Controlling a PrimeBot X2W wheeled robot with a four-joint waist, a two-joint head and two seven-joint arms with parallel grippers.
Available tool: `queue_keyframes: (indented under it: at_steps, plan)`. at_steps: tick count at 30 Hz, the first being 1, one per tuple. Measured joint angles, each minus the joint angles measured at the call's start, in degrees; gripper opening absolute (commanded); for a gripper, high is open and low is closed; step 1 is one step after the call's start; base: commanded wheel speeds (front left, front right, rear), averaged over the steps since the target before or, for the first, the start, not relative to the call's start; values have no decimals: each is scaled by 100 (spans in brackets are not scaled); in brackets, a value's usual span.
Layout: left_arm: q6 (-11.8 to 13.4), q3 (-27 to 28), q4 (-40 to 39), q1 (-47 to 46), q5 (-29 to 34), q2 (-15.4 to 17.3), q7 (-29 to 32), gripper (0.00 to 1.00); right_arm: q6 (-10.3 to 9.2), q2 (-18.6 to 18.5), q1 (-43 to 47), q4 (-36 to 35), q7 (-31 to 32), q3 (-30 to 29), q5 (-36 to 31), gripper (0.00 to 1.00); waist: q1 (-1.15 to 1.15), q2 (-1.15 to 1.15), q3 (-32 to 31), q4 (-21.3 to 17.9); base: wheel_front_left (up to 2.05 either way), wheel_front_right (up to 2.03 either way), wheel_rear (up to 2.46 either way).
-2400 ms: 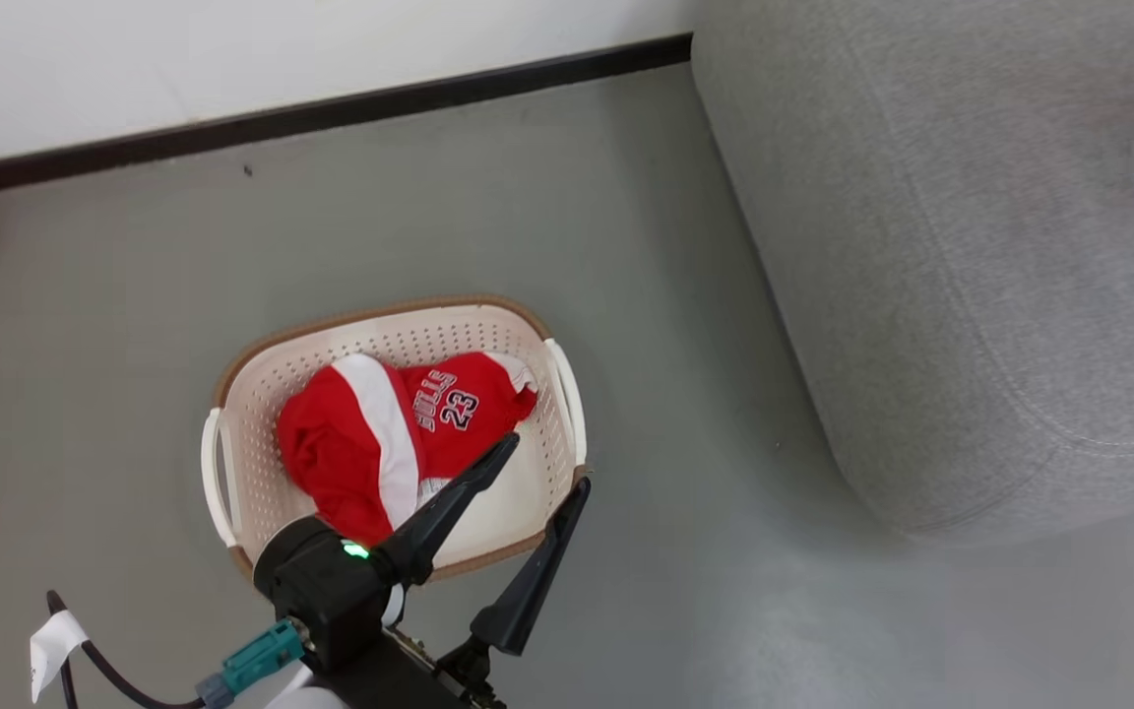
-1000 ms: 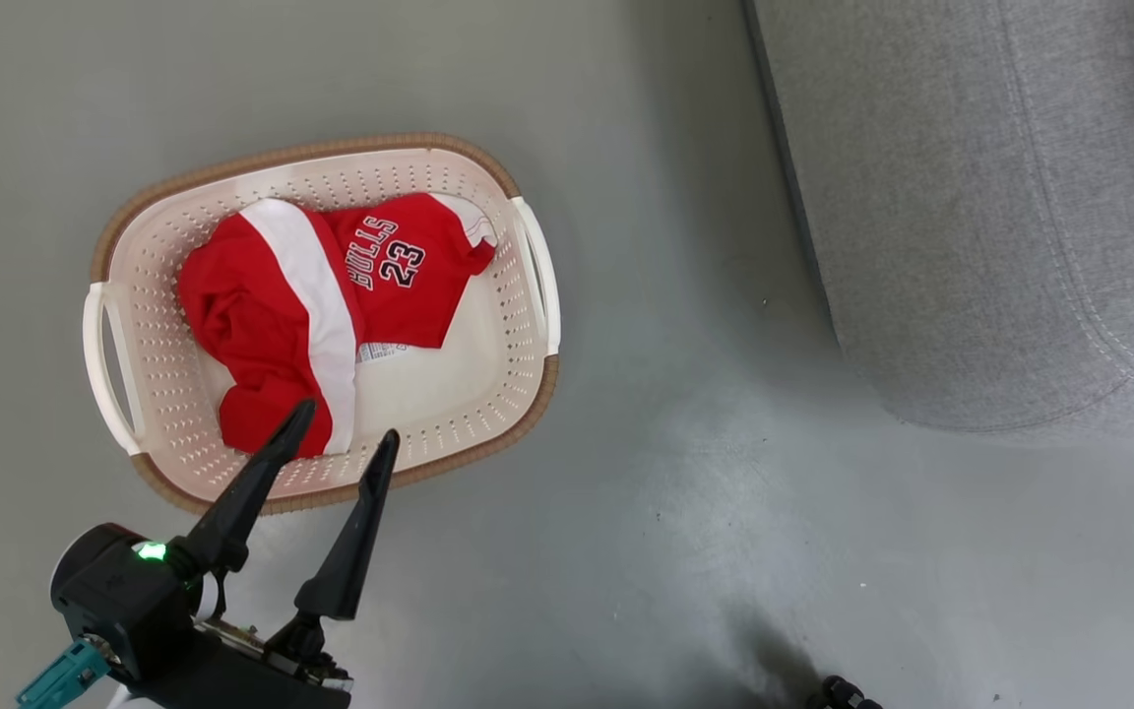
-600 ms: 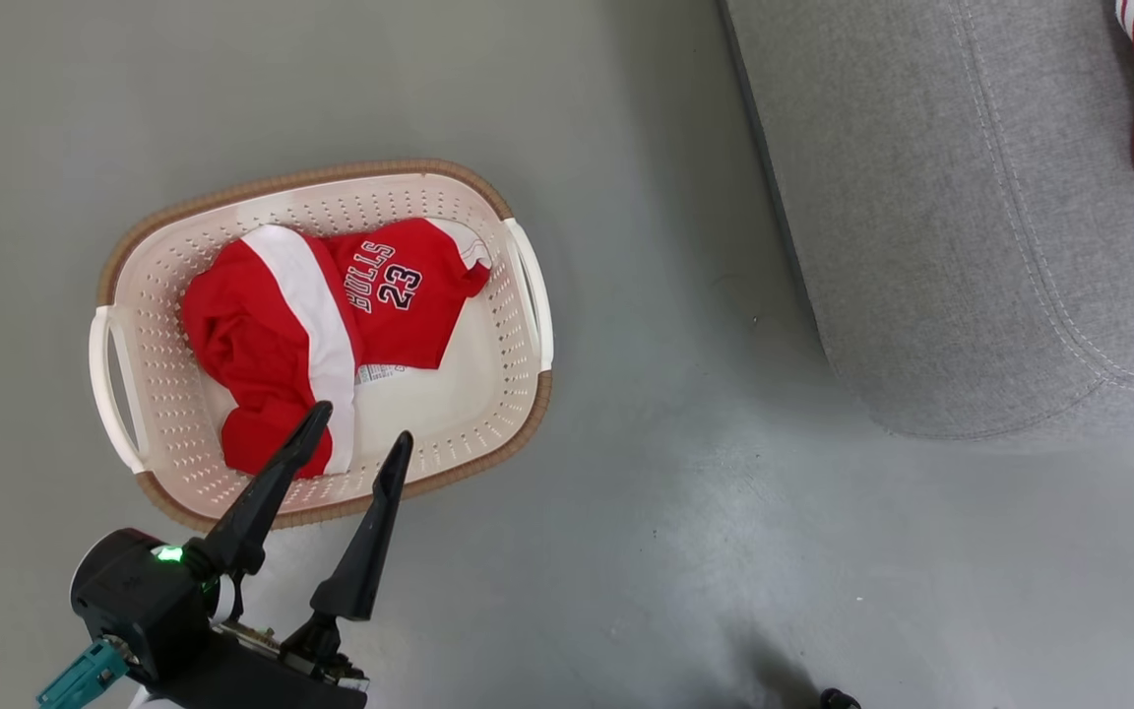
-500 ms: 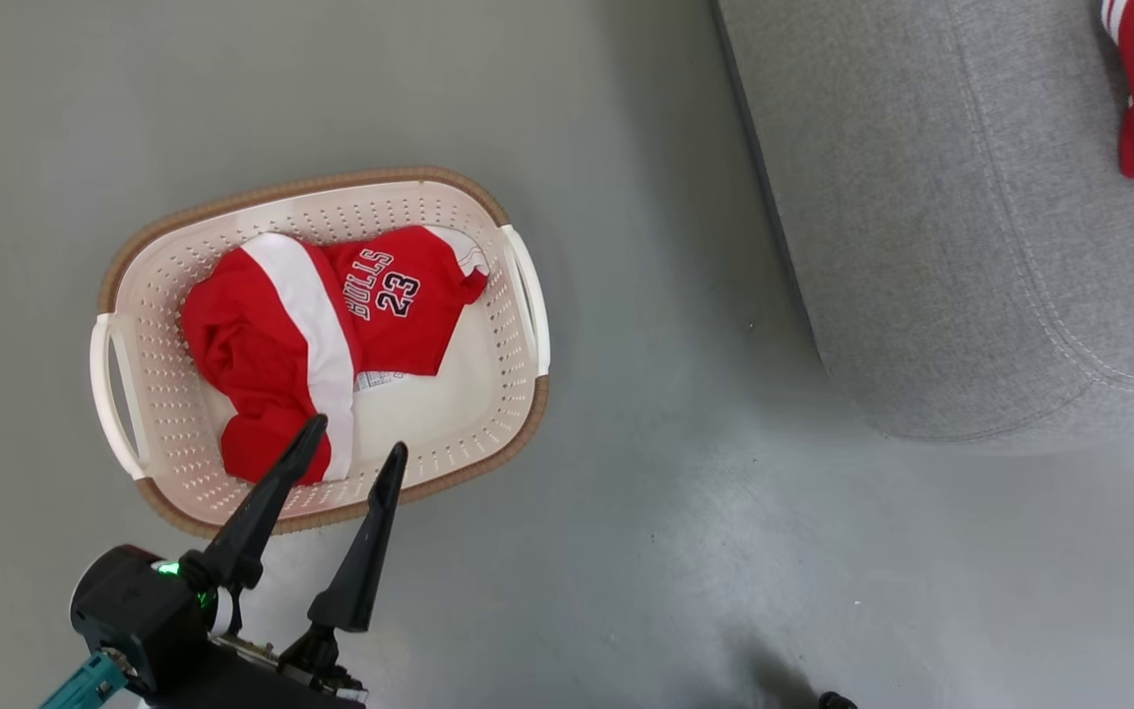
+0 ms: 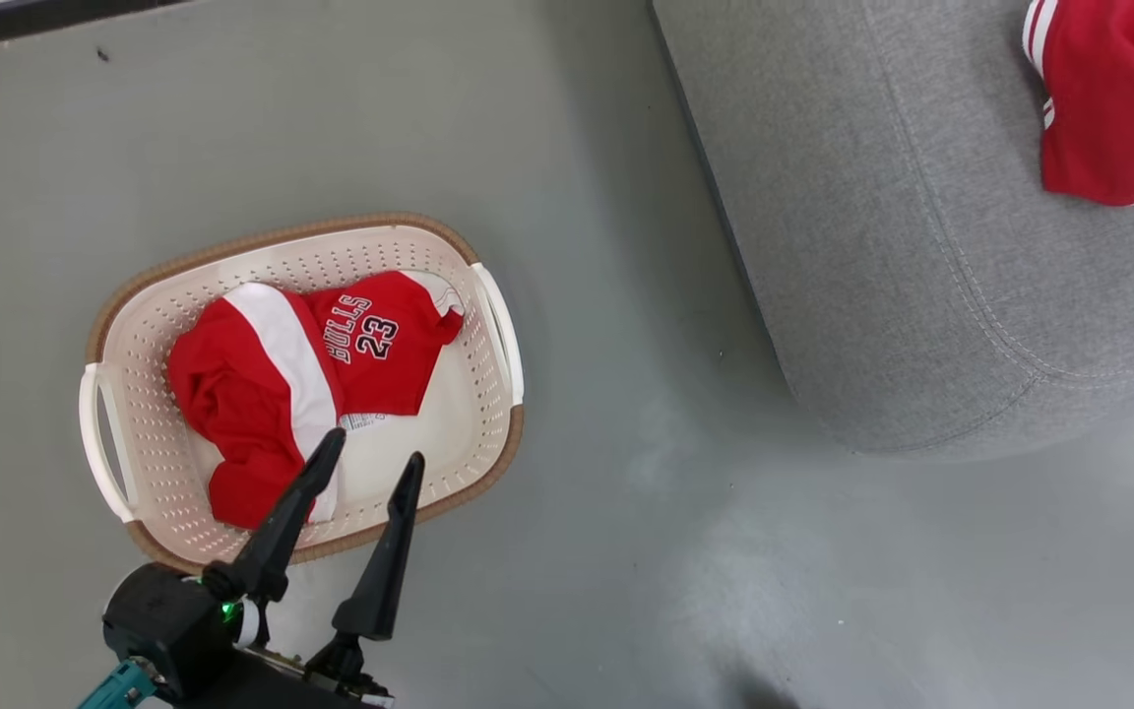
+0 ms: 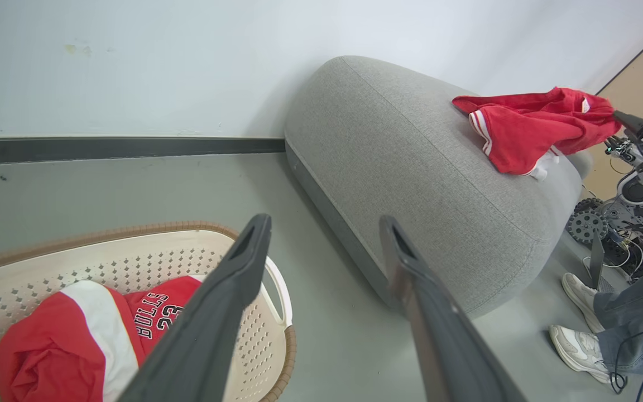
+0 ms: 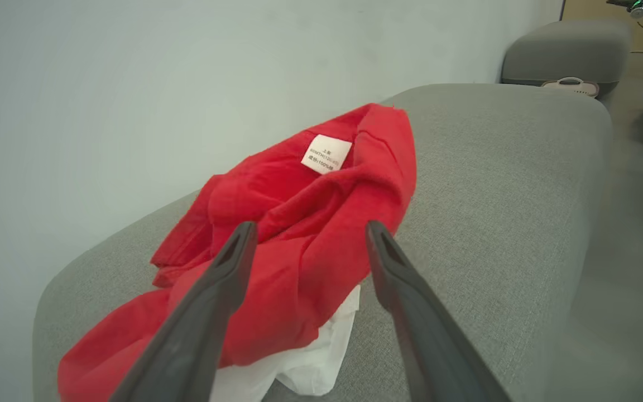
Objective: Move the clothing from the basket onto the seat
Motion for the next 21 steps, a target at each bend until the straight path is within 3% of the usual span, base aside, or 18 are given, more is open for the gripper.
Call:
queue_keyframes:
  at_steps: [12,21]
  plan:
    - [-140,55,417,-21,-2,-575,0,100,108,949,1528,-1505,-1,-77,-377,100,0,0,-503,95,0,0,0]
    - [-196,176,942,-180,-10,-1156,0,100,155,1460,2156,-2739,0,619,-1148,100,0,0,-1028,499,0,0,0]
